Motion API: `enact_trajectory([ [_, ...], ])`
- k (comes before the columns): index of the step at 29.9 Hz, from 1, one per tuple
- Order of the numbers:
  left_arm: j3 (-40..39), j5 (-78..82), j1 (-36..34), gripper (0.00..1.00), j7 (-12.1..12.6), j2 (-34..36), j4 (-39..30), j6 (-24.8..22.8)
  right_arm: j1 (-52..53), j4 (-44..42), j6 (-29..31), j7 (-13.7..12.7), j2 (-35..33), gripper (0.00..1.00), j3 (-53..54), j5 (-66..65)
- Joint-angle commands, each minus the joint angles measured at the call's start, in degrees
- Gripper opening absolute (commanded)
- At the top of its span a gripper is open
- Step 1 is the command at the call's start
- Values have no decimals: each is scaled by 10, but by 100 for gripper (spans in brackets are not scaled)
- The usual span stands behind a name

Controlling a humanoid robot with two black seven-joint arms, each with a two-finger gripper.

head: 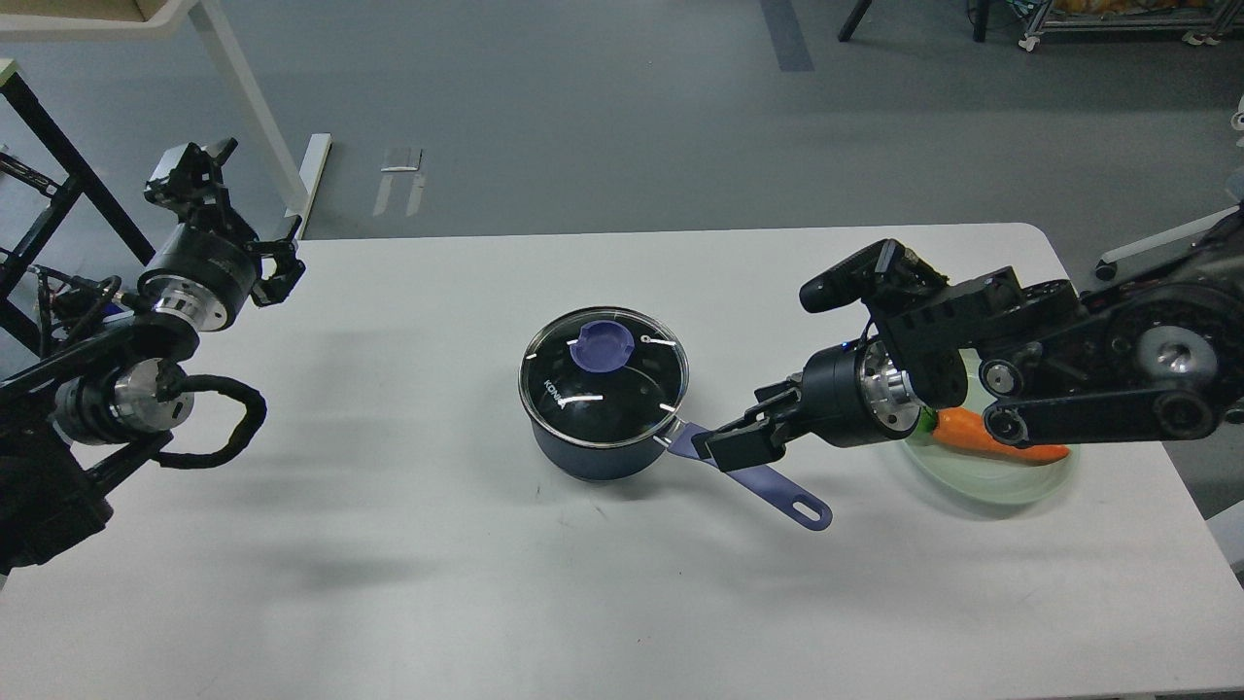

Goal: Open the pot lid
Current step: 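Lower the right gripper onto the purple pan handle and grasp it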

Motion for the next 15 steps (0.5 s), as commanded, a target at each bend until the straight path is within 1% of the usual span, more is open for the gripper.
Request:
enact_trajectory([
  [1, 0, 0, 0, 99, 0, 4, 0, -5, -3, -2, -3, 0, 19, 96, -13, -21],
  [4, 0, 0, 0, 99, -1, 4, 0, -6, -6, -4, -6, 2, 22, 91, -33, -34],
  [7, 0, 0, 0, 99, -1, 6, 0, -8, -7, -3, -14, 2, 23, 80, -38, -35],
  [9, 0, 0, 0, 99, 0, 7, 0, -9, -7, -4, -15, 2, 24, 74, -39, -35],
  [12, 0, 0, 0, 99, 1, 8, 0, -9, -7, -3, -15, 1, 25, 69, -39, -34],
  [15, 1, 0, 0, 99, 1, 8, 0, -10, -7, -3, -15, 1, 28, 66, -39, -28],
])
